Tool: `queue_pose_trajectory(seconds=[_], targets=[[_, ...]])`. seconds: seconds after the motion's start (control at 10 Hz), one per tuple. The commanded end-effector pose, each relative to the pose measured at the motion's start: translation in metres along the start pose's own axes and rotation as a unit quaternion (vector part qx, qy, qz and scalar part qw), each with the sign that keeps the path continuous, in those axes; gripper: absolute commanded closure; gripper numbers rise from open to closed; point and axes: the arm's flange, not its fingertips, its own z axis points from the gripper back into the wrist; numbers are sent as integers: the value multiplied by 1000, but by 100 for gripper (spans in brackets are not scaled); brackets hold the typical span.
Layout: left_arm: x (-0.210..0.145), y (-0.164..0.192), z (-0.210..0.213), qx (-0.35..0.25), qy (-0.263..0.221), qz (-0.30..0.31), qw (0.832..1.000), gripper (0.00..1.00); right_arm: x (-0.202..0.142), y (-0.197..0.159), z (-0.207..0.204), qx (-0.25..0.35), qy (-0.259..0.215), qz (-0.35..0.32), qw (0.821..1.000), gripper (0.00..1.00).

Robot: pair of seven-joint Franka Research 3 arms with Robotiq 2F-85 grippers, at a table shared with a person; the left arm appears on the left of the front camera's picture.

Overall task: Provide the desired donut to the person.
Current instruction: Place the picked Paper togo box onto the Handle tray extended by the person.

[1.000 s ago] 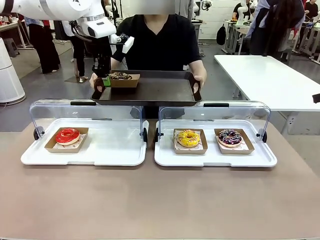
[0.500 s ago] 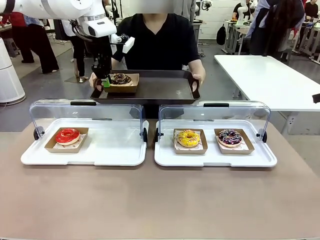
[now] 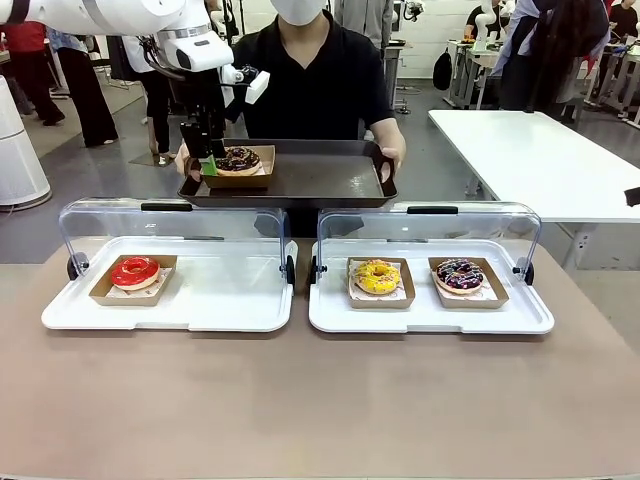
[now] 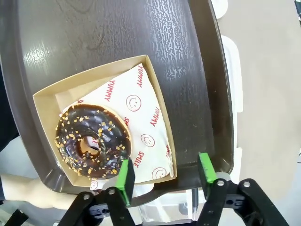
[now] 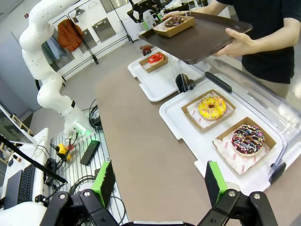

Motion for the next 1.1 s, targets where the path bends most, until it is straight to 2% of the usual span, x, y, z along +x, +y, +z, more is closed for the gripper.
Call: queue_pose_trajectory(seconds=[0.0, 0.3, 0.5, 0.6, 0.8, 1.0], targets=[[-5, -1, 2, -4, -1, -9, 1000, 0, 1, -2, 1, 4, -12, 5, 1000, 0], [-4, 2, 6, -6, 1, -14, 1000, 0, 1, -2, 1, 4, -12, 5, 1000, 0], [-10, -11, 9, -11, -18, -2, 1000, 0, 1, -2, 1, 4, -12, 5, 1000, 0], [-23, -27, 18, -11, -29, -18, 999, 0, 1, -2, 1, 4, -12, 5, 1000, 0], [-79, -92, 41, 27, -60, -35, 997, 0, 1, -2, 1, 4, -12, 5, 1000, 0], [-122, -134, 19, 30, -55, -10, 998, 0, 1, -2, 1, 4, -12, 5, 1000, 0]])
